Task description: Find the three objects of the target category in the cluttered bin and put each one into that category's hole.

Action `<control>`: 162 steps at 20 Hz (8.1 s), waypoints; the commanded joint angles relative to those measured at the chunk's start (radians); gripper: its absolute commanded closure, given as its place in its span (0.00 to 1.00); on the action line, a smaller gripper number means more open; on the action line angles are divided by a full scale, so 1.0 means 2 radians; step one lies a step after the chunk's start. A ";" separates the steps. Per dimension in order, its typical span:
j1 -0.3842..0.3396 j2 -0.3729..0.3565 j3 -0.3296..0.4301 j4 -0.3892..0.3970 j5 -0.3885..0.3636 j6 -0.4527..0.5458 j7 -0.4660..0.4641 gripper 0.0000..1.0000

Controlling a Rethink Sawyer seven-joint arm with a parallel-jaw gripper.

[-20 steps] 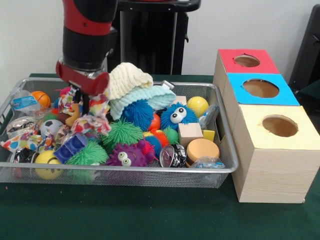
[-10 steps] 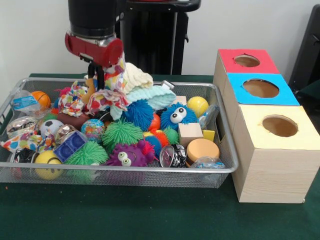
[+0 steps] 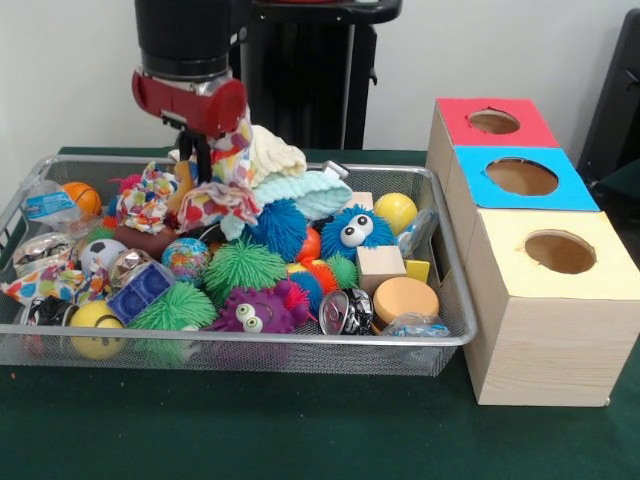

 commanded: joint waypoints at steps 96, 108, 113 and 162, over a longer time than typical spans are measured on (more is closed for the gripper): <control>-0.071 0.019 0.016 -0.074 -0.137 0.087 -0.001 0.00; -0.086 -0.049 0.028 -0.094 -0.149 0.192 -0.006 0.00; -0.092 -0.039 0.040 -0.075 -0.149 0.154 -0.001 0.00; -0.110 0.060 0.047 -0.067 -0.196 0.009 0.015 0.00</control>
